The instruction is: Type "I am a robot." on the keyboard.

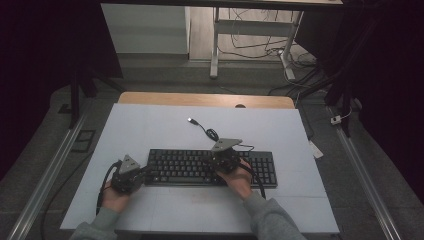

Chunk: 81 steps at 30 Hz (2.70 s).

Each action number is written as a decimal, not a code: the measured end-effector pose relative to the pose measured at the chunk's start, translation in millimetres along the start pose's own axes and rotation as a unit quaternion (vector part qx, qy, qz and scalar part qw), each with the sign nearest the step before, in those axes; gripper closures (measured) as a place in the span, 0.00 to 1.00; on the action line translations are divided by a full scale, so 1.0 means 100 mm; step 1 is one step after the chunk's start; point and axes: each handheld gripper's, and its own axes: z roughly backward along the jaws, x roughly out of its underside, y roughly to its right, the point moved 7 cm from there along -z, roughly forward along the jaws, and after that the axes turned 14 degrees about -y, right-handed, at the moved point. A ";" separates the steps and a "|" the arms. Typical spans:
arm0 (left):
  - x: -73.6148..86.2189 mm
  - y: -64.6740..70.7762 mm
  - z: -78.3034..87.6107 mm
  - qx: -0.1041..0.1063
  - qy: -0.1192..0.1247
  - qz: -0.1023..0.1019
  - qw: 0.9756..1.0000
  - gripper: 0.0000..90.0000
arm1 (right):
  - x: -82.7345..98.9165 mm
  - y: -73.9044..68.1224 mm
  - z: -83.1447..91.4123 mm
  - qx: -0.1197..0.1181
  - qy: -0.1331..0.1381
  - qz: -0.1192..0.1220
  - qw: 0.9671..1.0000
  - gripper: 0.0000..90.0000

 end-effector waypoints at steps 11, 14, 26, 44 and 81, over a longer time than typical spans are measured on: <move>0.01 -0.01 0.03 0.004 0.012 0.007 1.000 0.63 | 0.22 0.10 0.26 0.007 0.017 -0.020 1.000 0.66; 0.02 -0.02 0.03 0.014 0.010 0.013 1.000 0.57 | 0.27 0.11 0.29 0.009 0.015 -0.020 1.000 0.62; 0.03 -0.05 0.06 0.020 0.002 0.024 1.000 0.41 | 0.48 0.16 0.44 0.022 0.020 -0.032 0.999 0.58; -0.40 0.09 0.18 0.072 -0.027 -0.035 0.996 0.36 | 0.60 0.16 0.54 0.032 0.028 -0.044 0.998 0.58; -0.45 0.73 -0.26 0.117 -0.090 -0.144 0.979 0.98 | 0.70 0.18 0.54 0.033 0.025 -0.047 0.998 0.57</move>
